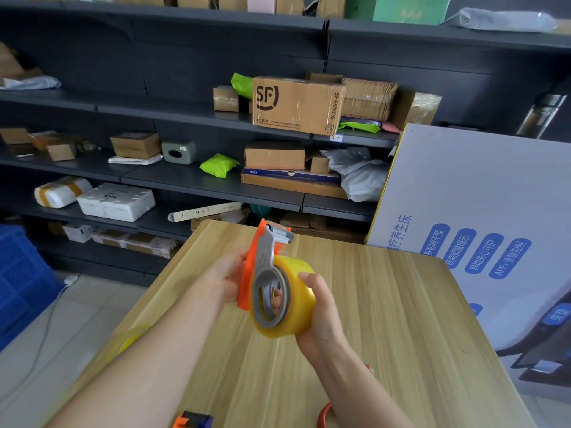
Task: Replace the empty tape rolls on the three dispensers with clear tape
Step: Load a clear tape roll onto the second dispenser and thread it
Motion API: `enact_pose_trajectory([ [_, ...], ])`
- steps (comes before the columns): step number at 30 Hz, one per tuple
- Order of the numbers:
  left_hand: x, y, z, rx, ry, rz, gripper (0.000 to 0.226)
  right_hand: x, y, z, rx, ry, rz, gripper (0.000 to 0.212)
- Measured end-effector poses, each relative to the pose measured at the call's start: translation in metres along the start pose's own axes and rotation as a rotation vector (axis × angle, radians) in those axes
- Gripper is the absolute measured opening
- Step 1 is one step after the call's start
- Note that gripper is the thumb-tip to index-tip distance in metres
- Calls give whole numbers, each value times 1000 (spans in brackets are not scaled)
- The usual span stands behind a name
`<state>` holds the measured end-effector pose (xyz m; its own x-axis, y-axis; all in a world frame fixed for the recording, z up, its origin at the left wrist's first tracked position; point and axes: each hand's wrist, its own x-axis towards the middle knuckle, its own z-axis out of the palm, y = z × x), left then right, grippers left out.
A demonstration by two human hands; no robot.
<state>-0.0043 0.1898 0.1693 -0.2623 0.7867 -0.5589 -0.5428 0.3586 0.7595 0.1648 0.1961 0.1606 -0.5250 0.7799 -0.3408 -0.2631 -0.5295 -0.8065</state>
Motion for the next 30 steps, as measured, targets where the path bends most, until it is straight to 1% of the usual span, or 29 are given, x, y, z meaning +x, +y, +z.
enact_pose_trajectory([
  [2, 0, -2, 0, 12, -26, -2, 48, 1, -1, -1, 11, 16, 13, 82],
  [4, 1, -3, -2, 27, -35, 11, 39, 0, -3, -3, 21, 21, 20, 79],
  [5, 2, -4, -3, 36, -41, 11, 38, 1, -4, -3, 30, 33, 28, 76],
  [8, 2, -7, -3, 45, -64, 10, 51, 3, -7, -3, 50, 56, 44, 65],
  [10, 2, -11, -1, 48, -90, 35, 59, 4, -8, -3, 64, 79, 47, 70],
  [12, 3, -16, 2, 81, -78, 94, 58, 6, -10, -5, 79, 88, 55, 73],
  [16, 1, -26, 9, 184, -35, 248, 50, 6, -15, -10, 83, 47, 72, 53],
  [21, -5, -42, 12, 250, 20, 348, 57, 4, -15, -14, 64, 30, 94, 42],
  [24, -4, -56, 9, 228, 41, 350, 50, 2, -12, -16, 38, 58, 104, 45],
  [27, -4, -74, 8, 145, -12, 323, 53, 1, -6, -20, 13, 114, 136, 60],
  [28, -5, -82, 8, 103, -28, 307, 52, 0, -4, -21, 7, 124, 150, 62],
  [30, -8, -97, 7, 23, -70, 263, 42, -5, 0, -25, -22, 132, 171, 52],
])
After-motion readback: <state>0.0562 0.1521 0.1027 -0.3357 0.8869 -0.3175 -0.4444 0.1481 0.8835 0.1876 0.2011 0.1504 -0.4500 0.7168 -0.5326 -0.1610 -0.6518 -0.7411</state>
